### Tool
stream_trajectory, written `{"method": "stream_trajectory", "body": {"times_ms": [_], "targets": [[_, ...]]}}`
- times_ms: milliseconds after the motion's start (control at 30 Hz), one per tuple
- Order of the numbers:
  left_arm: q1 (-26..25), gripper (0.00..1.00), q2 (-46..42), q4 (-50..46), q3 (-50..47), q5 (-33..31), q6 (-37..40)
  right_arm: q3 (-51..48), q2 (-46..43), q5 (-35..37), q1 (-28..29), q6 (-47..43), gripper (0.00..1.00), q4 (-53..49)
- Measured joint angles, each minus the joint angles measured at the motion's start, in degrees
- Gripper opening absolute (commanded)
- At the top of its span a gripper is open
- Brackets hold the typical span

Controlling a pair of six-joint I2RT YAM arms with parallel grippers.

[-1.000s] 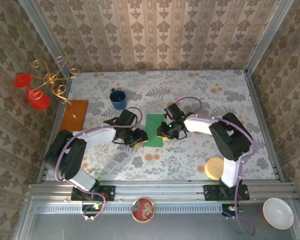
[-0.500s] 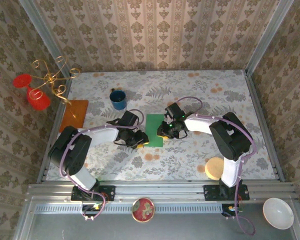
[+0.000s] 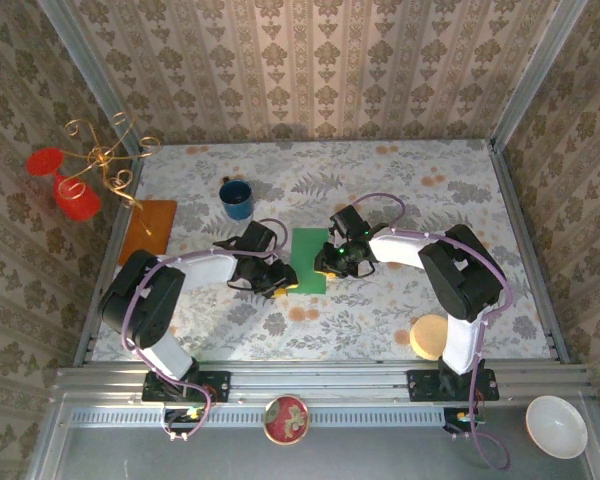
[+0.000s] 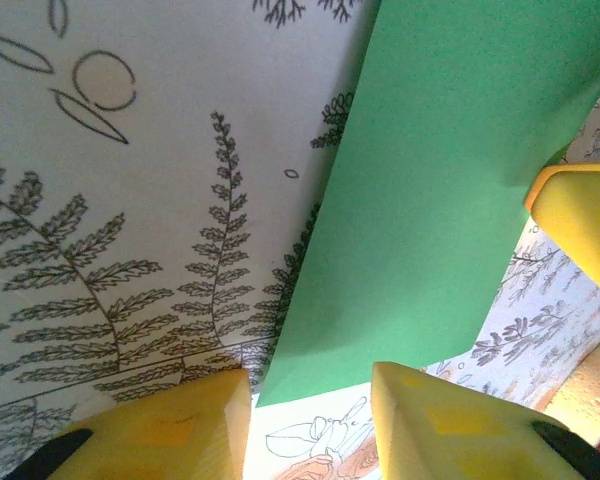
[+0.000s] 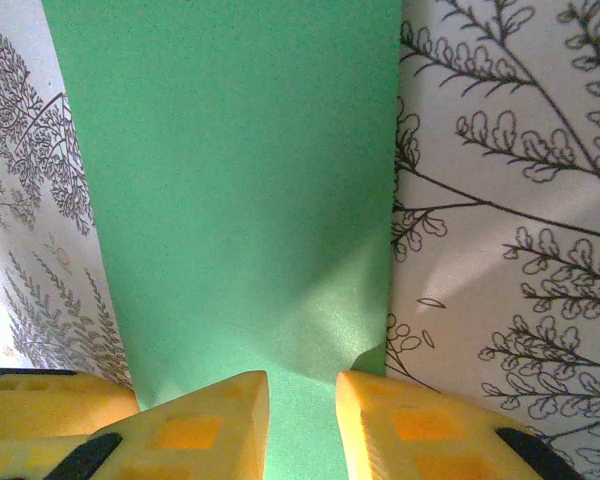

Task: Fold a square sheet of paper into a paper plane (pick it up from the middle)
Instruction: Third fold the triangle at the center of the table.

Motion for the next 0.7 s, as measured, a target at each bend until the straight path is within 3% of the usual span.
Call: {"method": "stream_trajectory", "body": {"times_ms": [333, 700], "targets": [[3.5, 0.37, 0.9, 8.2, -0.3, 7.5, 0.0, 0.0, 0.0, -0.4, 0.0, 0.0, 0.30, 0.0], [5.1, 0.34, 4.5, 8.6, 2.1, 10.3, 1.2, -0.1, -0.1, -0.4, 0.0, 0.0, 0.30, 0.2]]}}
